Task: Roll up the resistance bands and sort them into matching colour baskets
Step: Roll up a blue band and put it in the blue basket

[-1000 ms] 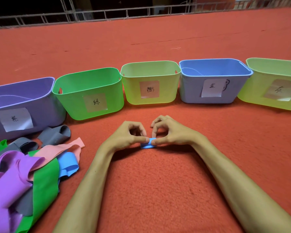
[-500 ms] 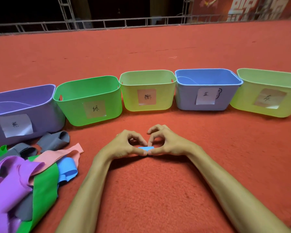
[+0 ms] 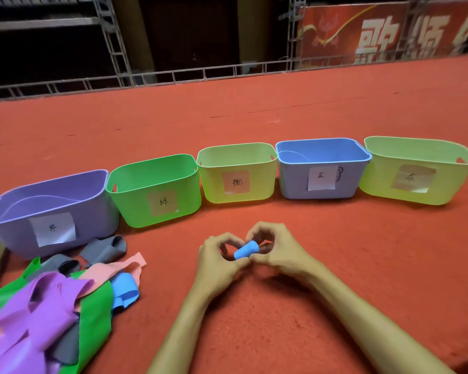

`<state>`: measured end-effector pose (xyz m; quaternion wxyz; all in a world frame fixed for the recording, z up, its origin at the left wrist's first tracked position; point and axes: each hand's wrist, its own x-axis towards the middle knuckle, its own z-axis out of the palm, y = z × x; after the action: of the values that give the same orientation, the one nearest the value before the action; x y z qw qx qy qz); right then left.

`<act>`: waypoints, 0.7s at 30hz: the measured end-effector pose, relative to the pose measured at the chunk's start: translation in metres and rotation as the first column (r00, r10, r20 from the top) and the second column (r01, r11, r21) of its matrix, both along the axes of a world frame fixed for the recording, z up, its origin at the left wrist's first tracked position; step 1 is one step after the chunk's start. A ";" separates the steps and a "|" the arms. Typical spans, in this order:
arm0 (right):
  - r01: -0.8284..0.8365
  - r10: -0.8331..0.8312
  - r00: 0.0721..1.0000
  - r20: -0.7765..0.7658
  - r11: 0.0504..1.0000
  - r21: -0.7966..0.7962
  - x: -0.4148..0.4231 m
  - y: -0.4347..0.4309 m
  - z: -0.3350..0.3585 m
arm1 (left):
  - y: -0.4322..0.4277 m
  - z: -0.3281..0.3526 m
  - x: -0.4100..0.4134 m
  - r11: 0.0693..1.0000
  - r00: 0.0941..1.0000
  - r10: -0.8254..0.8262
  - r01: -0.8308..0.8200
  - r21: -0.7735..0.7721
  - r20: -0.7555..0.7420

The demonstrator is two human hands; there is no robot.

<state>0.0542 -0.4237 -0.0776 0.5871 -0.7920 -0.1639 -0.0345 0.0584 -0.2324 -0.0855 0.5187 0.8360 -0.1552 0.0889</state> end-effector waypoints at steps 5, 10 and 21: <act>0.031 -0.024 0.999 -0.039 0.984 0.176 -0.002 -0.006 0.002 | -0.007 -0.002 -0.005 0.977 0.997 -0.029 0.013 -0.212 -0.072; 0.035 -0.024 0.997 -0.068 0.984 0.177 -0.004 -0.001 -0.005 | -0.004 -0.006 -0.007 0.966 0.986 -0.078 0.038 -0.255 -0.149; 0.129 -0.118 0.991 -0.064 0.973 0.190 -0.014 0.006 -0.016 | 0.001 -0.011 -0.006 0.967 0.985 -0.100 0.063 -0.245 -0.143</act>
<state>0.0404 -0.4182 -0.0931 0.6622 -0.7404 -0.0947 -0.0659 0.0519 -0.2313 -0.0963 0.6296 0.7644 -0.1372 0.0208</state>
